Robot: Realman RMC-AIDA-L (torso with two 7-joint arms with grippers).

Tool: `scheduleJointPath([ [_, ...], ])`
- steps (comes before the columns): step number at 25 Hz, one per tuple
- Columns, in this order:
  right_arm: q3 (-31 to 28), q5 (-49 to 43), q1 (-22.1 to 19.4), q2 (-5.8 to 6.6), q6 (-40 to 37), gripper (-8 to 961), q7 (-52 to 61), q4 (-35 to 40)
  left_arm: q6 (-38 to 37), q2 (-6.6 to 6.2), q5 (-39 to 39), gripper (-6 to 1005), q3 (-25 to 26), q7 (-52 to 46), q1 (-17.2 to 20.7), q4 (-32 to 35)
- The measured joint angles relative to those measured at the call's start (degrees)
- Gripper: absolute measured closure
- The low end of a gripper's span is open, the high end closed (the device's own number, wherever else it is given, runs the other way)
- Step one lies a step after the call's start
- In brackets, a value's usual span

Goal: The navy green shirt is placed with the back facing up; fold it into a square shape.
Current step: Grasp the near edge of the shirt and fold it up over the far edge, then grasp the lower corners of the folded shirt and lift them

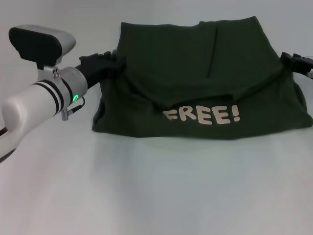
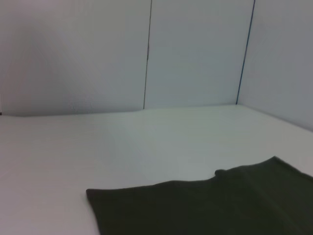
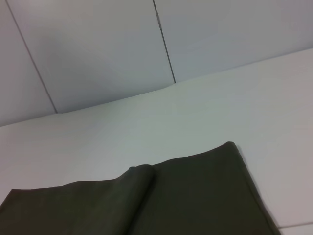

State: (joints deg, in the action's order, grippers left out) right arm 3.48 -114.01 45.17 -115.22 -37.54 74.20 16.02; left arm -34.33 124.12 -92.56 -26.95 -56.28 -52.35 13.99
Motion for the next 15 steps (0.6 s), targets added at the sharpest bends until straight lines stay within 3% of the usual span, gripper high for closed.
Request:
scheduleJointPath([
  [4, -0.1, 0.1, -0.3, 0.06, -0.6, 491, 0.0, 0.3, 0.2, -0.04, 0.4, 607, 0.0, -0.5, 0.8, 0.4],
  [8, 0.0, 0.1, -0.9, 0.41, -2.9, 437, 0.9, 1.2, -1.7, -0.12, 0.4, 446, -0.1, -3.9, 2.7, 2.7],
  [12, 0.2, 0.1, -2.7, 0.85, -7.9, 383, 3.9, 2.6, -13.4, -0.17, 0.2, 295, -1.4, -10.9, 8.3, 7.9],
  [15, 0.2, 0.1, -5.2, 0.89, -15.3, 343, 6.8, 4.7, -20.5, -0.2, 0.0, 296, -4.3, -13.4, 11.9, 11.4],
])
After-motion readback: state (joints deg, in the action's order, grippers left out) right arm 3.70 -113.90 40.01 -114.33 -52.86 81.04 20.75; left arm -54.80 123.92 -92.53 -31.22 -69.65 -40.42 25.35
